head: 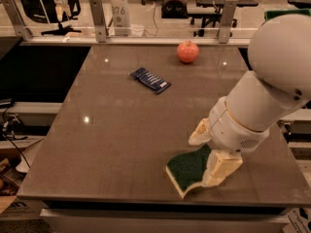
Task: Move sponge near rxbar blueberry
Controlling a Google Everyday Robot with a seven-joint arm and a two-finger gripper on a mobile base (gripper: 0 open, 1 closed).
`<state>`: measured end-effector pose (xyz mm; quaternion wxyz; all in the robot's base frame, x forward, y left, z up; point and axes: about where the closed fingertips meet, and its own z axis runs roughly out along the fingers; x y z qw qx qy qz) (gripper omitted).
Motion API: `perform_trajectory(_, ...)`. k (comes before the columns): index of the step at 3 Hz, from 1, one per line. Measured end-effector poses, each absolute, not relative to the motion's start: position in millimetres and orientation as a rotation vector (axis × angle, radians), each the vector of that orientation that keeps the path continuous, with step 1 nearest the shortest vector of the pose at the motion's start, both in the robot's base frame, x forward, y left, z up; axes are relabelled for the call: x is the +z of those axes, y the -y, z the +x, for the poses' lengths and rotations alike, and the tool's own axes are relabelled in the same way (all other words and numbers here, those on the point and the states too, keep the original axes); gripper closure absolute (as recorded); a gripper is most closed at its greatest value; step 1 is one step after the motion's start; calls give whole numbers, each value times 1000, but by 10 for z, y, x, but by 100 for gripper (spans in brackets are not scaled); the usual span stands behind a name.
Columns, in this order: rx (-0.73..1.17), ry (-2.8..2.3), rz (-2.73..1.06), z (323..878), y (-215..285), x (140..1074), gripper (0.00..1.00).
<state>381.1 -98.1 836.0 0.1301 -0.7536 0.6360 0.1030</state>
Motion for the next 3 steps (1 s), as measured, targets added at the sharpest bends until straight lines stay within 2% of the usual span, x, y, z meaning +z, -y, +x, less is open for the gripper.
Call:
perform_trajectory(2,317,-1838,-2203,3766,966,8359,87)
perform_trajectory(3,297,-1829,-2202,3819,937,8494,100)
